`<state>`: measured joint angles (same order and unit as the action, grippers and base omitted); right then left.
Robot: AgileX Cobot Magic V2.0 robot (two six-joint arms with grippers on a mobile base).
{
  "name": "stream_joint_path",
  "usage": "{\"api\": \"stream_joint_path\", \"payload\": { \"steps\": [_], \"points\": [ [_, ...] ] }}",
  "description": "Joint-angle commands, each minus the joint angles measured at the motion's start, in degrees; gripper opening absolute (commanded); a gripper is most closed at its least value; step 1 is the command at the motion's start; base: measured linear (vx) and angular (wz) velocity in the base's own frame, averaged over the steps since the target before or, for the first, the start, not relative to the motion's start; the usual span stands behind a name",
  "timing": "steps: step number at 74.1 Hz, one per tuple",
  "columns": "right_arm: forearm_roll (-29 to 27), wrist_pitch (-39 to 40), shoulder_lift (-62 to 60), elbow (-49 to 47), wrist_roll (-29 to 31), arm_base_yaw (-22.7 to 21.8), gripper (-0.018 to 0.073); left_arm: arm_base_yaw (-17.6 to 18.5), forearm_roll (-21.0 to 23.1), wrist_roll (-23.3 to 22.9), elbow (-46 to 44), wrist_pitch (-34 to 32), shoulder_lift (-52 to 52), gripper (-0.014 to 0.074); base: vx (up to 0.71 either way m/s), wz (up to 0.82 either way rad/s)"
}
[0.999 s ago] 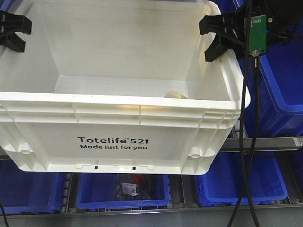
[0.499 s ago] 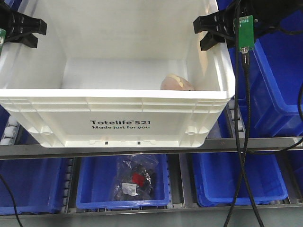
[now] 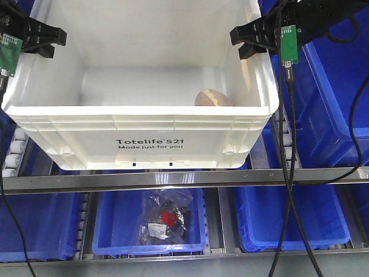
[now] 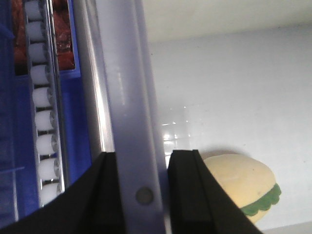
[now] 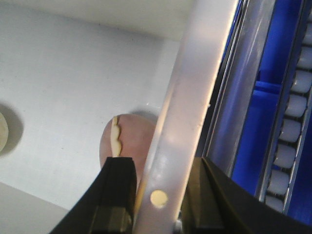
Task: Place moving items into box and shelve
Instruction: 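Push the tote forward with both grippers onto the shelf rollers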
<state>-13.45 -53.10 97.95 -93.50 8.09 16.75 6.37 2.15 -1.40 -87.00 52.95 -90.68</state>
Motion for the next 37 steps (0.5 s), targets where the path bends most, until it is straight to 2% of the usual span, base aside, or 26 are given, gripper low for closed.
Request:
{"api": "stream_joint_path", "payload": {
  "steps": [1,17,24,37],
  "points": [
    [-14.9,10.3,-3.0,-2.9,4.7,2.5,-0.0006,2.3,11.1,1.9,-2.4,-10.5,2.4,-0.0004,0.0,0.0],
    [-14.9,11.3,-1.1,-2.9,6.5,2.5,-0.0006,2.3,11.0,1.9,-2.4,-12.4,0.1,-0.0004,0.0,0.0],
    [-14.8,11.1,-0.1,-2.9,6.6,2.5,-0.0006,2.3,9.5,1.9,-2.4,-12.5,-0.7,-0.0004,0.0,0.0],
    [-14.9,10.5,1.2,-2.9,7.4,2.5,-0.0006,2.3,8.6,1.8,-2.4,-10.4,-2.9,-0.0004,0.0,0.0]
  ]
}}
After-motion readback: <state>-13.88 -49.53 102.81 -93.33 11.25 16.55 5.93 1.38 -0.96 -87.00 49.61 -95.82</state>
